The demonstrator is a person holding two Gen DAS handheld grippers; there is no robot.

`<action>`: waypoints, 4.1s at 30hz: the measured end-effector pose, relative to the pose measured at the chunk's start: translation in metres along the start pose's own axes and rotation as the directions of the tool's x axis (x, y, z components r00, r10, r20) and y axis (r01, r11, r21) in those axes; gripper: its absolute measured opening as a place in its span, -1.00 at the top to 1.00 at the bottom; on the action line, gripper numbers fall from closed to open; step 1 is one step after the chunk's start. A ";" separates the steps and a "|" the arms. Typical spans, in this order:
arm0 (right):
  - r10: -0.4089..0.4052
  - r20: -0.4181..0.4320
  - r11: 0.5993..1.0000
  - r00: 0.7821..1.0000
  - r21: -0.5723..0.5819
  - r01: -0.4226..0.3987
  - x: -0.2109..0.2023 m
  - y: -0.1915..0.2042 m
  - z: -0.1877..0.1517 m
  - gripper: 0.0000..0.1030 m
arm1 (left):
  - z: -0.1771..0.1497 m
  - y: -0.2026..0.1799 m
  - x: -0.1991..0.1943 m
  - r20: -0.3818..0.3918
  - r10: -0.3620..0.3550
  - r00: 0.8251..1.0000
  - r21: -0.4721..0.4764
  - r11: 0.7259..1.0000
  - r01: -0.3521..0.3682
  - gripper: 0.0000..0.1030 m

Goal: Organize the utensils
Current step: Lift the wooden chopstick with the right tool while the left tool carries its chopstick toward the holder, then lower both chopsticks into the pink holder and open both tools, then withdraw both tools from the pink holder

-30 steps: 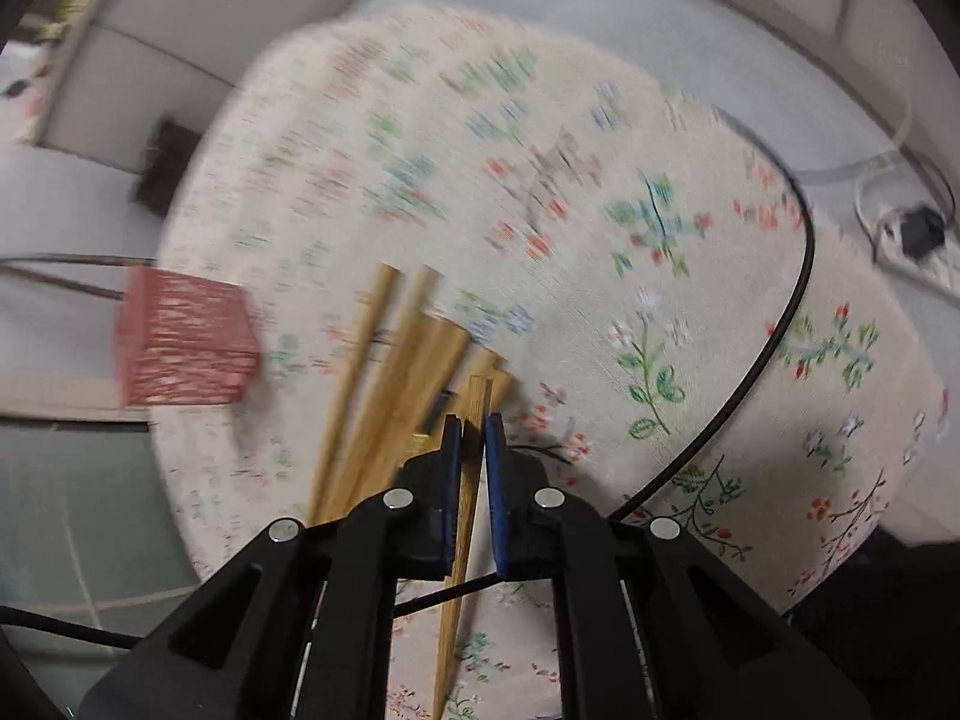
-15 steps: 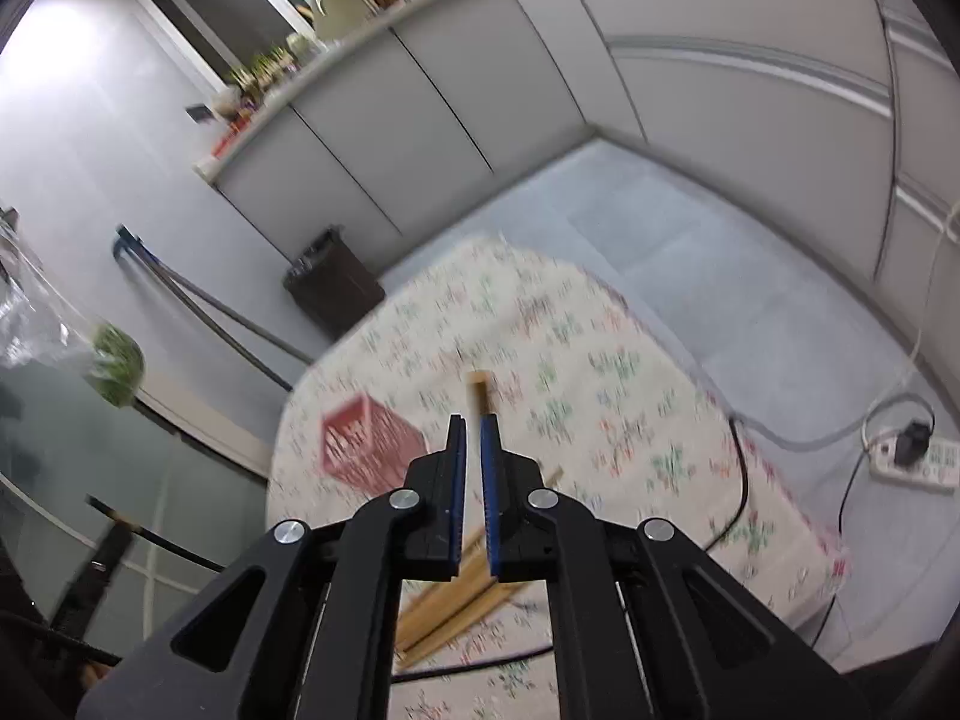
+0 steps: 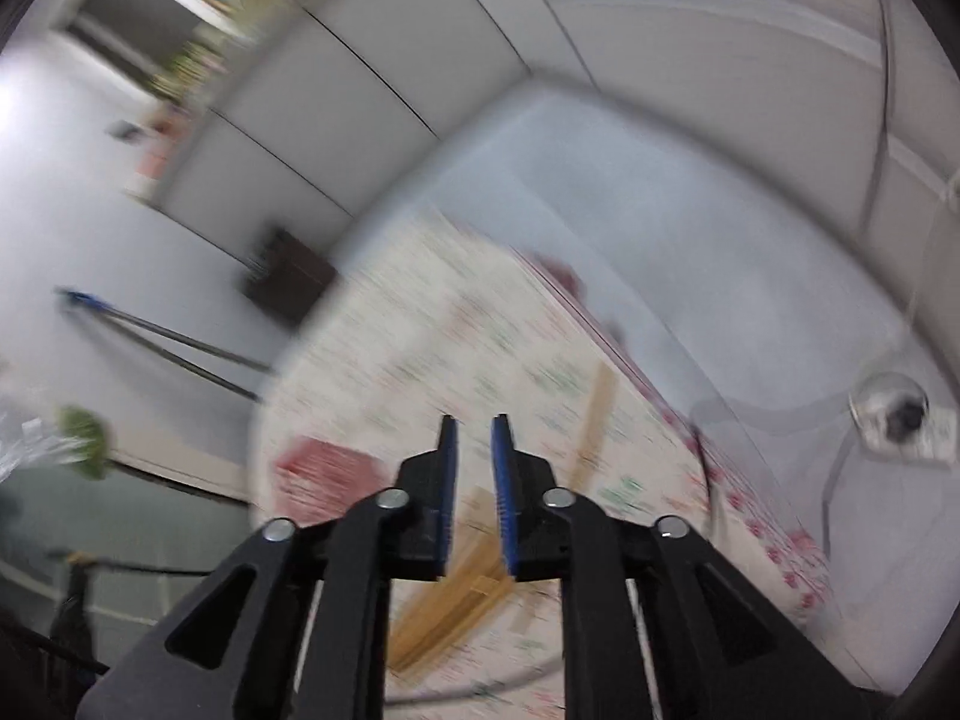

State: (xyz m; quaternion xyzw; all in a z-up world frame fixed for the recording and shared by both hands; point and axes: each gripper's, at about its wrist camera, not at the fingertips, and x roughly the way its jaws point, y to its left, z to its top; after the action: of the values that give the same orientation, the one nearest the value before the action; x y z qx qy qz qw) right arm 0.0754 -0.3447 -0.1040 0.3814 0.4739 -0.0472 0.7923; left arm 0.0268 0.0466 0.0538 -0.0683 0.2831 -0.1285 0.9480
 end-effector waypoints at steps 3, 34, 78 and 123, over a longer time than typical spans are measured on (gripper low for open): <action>-0.113 -0.100 0.993 0.988 0.022 0.116 0.054 -0.023 0.011 0.45 | -0.002 -0.003 0.004 -0.008 -0.010 1.000 0.011 1.000 0.010 0.88; -0.029 0.116 0.997 0.993 -0.069 0.037 0.036 0.040 0.020 0.85 | 0.005 0.002 0.014 -0.002 0.014 1.000 0.001 1.000 -0.014 0.88; 0.256 0.204 0.921 0.945 -0.349 -0.174 0.028 0.211 0.007 0.84 | 0.035 0.084 0.080 -0.039 0.161 0.986 -0.248 0.954 -0.166 0.48; 0.053 0.294 0.857 0.954 -0.504 0.107 0.006 0.148 -0.076 -0.74 | -0.031 0.019 0.101 -0.229 0.106 0.968 0.020 0.994 -0.104 -0.58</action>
State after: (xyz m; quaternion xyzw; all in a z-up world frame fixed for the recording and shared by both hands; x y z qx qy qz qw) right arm 0.0891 -0.1888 -0.0457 0.1378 0.3499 0.0132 0.9265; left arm 0.0952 0.0342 -0.0280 -0.0342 0.3936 -0.0863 0.9146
